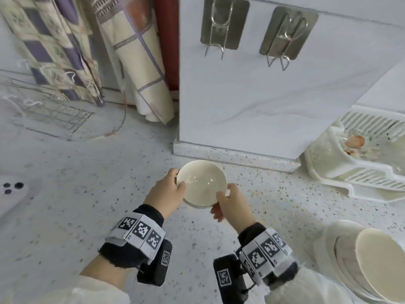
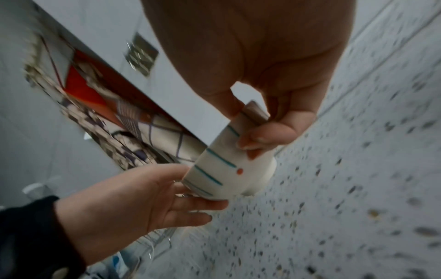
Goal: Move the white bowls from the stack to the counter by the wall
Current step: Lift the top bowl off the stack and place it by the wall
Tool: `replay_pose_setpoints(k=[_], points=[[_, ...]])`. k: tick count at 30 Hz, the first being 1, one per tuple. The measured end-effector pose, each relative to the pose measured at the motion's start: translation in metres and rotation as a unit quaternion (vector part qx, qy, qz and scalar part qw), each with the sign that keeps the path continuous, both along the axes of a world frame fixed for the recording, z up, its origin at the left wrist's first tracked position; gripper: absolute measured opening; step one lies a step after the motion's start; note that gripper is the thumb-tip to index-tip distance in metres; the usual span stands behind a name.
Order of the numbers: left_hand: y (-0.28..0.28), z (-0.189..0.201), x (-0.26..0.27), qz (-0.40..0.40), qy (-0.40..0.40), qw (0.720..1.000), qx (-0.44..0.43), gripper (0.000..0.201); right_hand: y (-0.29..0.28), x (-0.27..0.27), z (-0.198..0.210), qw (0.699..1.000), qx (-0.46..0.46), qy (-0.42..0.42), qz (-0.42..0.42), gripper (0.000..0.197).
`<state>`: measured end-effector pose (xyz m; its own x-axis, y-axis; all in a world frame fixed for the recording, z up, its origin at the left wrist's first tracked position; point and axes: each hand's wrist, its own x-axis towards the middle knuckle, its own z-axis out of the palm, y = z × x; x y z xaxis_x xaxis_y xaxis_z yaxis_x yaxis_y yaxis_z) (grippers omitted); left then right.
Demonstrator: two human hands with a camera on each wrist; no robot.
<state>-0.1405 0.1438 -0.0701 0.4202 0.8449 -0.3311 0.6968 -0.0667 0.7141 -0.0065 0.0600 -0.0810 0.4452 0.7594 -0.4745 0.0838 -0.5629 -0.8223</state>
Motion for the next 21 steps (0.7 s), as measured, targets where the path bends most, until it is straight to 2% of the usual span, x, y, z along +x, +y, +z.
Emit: replay_pose_setpoints(k=[3,8,14,21], points=[[0.032,-0.020,-0.013,0.020,0.002,0.999,-0.043,0.038,0.032,-0.015,-0.016,1.000,-0.019,0.017,0.002,0.034],[0.065,-0.043,-0.010,0.049,-0.049,0.995,-0.075,0.043,0.063,-0.020,-0.031,0.998,-0.038,0.035,-0.023,0.039],[0.083,-0.051,-0.001,0.056,-0.097,0.991,-0.071,0.039,0.079,-0.015,-0.036,0.997,-0.031,0.046,-0.056,0.037],[0.089,-0.052,0.005,0.052,-0.098,0.991,-0.071,0.042,0.082,-0.011,-0.040,0.995,-0.014,0.069,-0.075,0.039]])
